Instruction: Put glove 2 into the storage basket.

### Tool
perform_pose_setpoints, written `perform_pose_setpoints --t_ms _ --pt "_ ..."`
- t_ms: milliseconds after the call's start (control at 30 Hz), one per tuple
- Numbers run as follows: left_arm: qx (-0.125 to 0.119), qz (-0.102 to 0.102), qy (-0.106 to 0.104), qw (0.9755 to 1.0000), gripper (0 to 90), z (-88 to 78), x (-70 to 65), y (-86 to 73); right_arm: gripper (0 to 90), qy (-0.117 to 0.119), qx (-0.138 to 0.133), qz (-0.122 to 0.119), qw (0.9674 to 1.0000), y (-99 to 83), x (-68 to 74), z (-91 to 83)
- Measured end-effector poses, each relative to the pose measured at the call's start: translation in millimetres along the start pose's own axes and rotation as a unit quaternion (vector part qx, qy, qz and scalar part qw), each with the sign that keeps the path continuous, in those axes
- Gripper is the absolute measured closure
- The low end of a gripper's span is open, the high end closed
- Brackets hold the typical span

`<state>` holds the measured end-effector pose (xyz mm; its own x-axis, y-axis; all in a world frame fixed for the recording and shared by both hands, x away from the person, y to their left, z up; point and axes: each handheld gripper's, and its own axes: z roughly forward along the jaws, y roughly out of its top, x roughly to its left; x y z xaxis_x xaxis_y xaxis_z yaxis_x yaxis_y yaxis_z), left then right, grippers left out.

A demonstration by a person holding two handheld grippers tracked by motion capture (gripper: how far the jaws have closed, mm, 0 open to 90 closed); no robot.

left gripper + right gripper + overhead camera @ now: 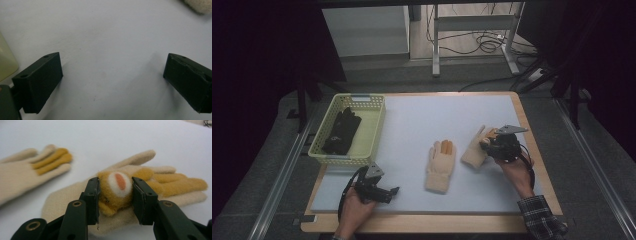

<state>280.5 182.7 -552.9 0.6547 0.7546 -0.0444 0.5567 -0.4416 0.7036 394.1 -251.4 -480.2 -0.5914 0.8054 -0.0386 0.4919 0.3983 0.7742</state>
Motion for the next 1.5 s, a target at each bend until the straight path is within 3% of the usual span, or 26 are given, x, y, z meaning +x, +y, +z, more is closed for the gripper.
perform_pose_setpoints --t_ms 267,500,733,900,1100,1233,1300,1500 --pt "0.001 0.002 0.000 1.0000 2.3 -0.2 0.2 0.0 59.2 0.041 -0.026 -0.026 0.9985 15.8 27.3 -22.2" --pt "0.000 0.001 0.001 1.0000 2.3 -0.1 0.2 0.0 59.1 0.095 -0.043 -0.045 0.9936 28.7 55.7 -31.2" --pt "0.000 0.001 0.001 1.0000 2.3 -0.1 0.1 -0.1 58.9 0.143 -0.038 -0.078 0.9859 33.9 92.3 -21.3" --pt "-0.002 -0.001 0.001 1.0000 2.3 0.2 -0.2 -0.1 58.8 0.160 -0.027 -0.097 0.9820 31.5 110.2 -4.1" --pt "0.000 0.002 0.001 1.0000 2.3 -0.1 0.1 -0.1 58.1 0.163 -0.011 -0.108 0.9805 22.9 115.6 18.6" --pt "0.000 0.002 0.001 1.0000 2.3 -0.1 0.2 -0.1 54.1 0.148 0.000 -0.116 0.9821 12.9 114.1 30.7" --pt "0.000 0.001 0.000 1.0000 2.3 -0.1 0.0 -0.1 49.2 0.152 0.008 -0.107 0.9825 8.1 111.9 35.3" --pt "0.000 0.002 0.001 1.0000 2.3 -0.1 0.1 -0.1 38.4 0.150 -0.005 -0.087 0.9848 10.2 104.7 26.2"
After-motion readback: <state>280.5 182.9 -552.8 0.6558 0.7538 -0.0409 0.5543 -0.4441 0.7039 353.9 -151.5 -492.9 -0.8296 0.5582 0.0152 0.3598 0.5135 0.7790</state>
